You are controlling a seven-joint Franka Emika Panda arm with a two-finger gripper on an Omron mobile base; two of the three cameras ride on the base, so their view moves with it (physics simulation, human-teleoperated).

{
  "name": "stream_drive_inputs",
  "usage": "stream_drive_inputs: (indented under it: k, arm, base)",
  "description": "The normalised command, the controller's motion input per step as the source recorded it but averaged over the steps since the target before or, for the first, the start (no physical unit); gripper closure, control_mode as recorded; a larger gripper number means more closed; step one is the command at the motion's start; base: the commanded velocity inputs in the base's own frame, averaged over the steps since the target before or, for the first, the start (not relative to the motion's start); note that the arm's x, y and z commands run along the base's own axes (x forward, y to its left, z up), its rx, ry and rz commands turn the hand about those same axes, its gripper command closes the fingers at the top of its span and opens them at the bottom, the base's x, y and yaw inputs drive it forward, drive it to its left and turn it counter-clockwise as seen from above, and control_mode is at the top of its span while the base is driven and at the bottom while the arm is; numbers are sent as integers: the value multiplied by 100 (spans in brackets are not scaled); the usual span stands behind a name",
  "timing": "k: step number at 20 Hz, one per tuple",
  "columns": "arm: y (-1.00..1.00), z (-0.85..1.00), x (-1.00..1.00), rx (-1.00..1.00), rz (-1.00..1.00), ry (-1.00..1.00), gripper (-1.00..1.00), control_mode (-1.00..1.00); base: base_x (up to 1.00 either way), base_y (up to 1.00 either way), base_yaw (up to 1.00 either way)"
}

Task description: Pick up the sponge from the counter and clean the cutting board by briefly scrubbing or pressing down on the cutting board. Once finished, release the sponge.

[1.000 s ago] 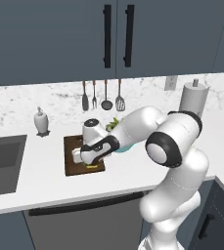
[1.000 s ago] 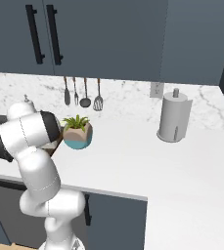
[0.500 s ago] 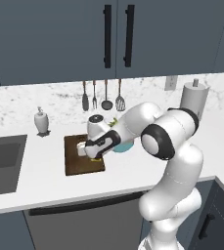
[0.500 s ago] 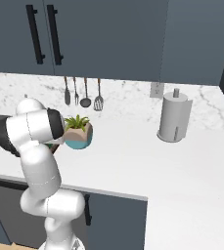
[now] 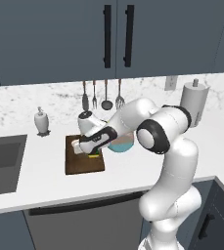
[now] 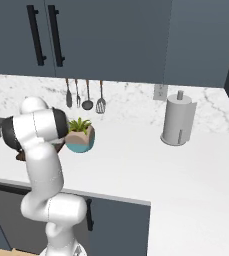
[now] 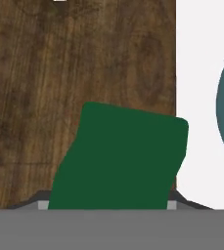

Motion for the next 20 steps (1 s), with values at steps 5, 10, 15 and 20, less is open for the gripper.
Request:
stream_drive_inputs:
  k: [5,10,15,20]
  arm:
    - [8,-1,40,-3,0,-13,100,-100]
    - [-21,-29,32,0,0,-9,100,-100]
    - [-7,-14,-58,28,4,0,100,-100]
    - [-19,0,-100,28,0,-1,100,-100]
  base:
    - [0,0,0]
    - [0,0,0]
    - [0,0,0]
    - [0,0,0]
